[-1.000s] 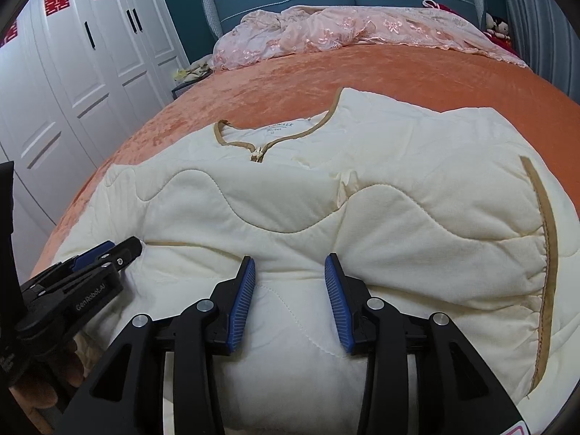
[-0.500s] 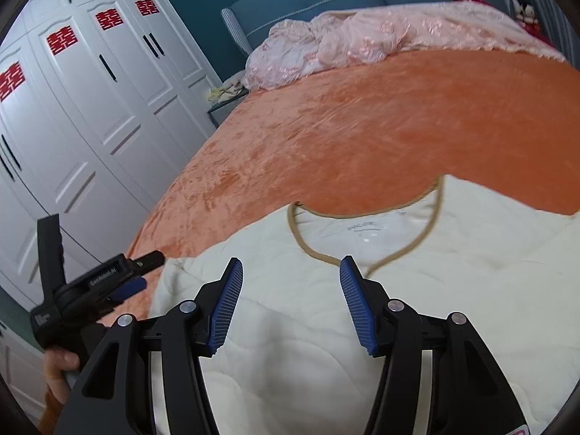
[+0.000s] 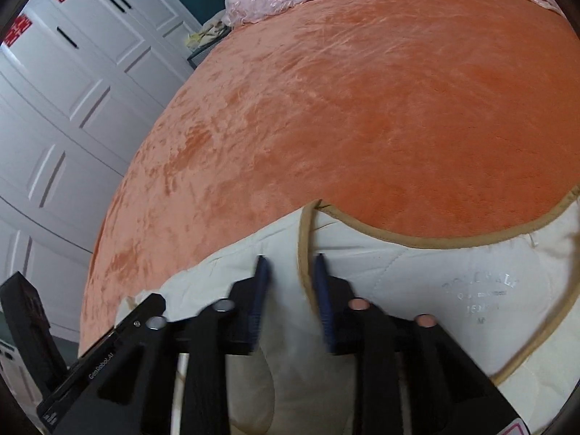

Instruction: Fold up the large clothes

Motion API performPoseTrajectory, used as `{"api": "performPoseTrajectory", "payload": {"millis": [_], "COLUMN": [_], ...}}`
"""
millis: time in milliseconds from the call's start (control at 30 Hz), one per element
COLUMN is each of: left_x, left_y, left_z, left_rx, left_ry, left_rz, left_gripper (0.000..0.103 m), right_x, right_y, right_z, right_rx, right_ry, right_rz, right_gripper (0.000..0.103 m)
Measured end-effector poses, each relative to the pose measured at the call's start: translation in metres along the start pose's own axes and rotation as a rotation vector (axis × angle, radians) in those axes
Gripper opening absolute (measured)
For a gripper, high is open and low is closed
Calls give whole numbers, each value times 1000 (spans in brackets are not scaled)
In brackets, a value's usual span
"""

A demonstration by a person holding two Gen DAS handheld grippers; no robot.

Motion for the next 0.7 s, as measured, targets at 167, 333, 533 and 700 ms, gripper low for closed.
{"api": "performPoseTrajectory", "payload": {"millis": [167,333,533,700], "left_x": [1,-1,-3,-4], "left_y": [4,5,7,9], "left_z": [3,4,5,7], "left_rx": [-76,-117,-149,-171], "left_ry": [-65,-106,-137,-157], "left_rz": [61,84,101,117], "left_gripper": [47,48,50,51], "right_x": [15,-1,-10,-14], "right_y": [-11,1,7,8], "right_z": [0,8,11,11], "right_rx": [53,68,83,91], "right_ry": [33,73,91,95], "right_rz": [149,105,88,95], "right_gripper": [2,2,2,2]}}
Point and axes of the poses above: each gripper's, at about its wrist camera, not at the fingertips, and x roughly against the way its jaws point, z to its right, y to its underside, the point moved 10 cm from there along -x, roughly the way its jaws point, and after that the axes turned 10 degrees about z, right-handed, at the moved point
